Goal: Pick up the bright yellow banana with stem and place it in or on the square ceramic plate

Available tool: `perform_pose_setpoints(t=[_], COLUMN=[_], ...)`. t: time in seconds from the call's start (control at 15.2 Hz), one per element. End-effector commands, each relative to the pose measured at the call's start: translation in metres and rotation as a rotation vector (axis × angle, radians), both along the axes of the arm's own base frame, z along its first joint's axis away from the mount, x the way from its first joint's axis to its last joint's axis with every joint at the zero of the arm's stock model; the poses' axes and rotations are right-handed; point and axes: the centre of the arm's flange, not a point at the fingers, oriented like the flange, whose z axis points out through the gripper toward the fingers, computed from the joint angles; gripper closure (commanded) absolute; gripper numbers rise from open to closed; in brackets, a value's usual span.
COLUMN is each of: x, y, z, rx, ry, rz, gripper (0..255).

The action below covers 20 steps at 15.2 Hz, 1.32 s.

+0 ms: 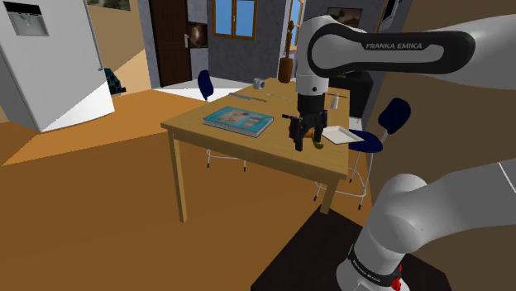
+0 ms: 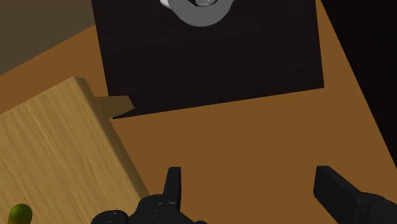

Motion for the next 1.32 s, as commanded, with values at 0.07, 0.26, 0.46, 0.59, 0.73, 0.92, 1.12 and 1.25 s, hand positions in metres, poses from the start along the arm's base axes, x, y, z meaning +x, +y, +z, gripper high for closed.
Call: perform_pose_setpoints(t=[0.07, 0.26, 0.46, 0.59, 0.73, 0.92, 1.12, 1.25], x=[0.006, 0.024, 0.040, 0.049, 0.056, 0.066, 0.074, 0.078], y=[-0.012, -0.048, -0.085, -0.110, -0.136, -0.175, -0.214, -0.240], z=[-0.003, -0.012, -0.021, -0.027, -0.034, -0.043, -0.053, -0.059], rx=[0.002, 0.009, 0.015, 0.019, 0.024, 0.030, 0.037, 0.041], ry=[-0.002, -0.010, -0.017, -0.022, -0.026, -0.034, -0.041, -0.046], rz=[-0.021, -0.085, -0.149, -0.192, -0.234, -0.298, -0.362, -0.405], gripper=[0, 0, 0, 0, 0, 0, 0, 0])
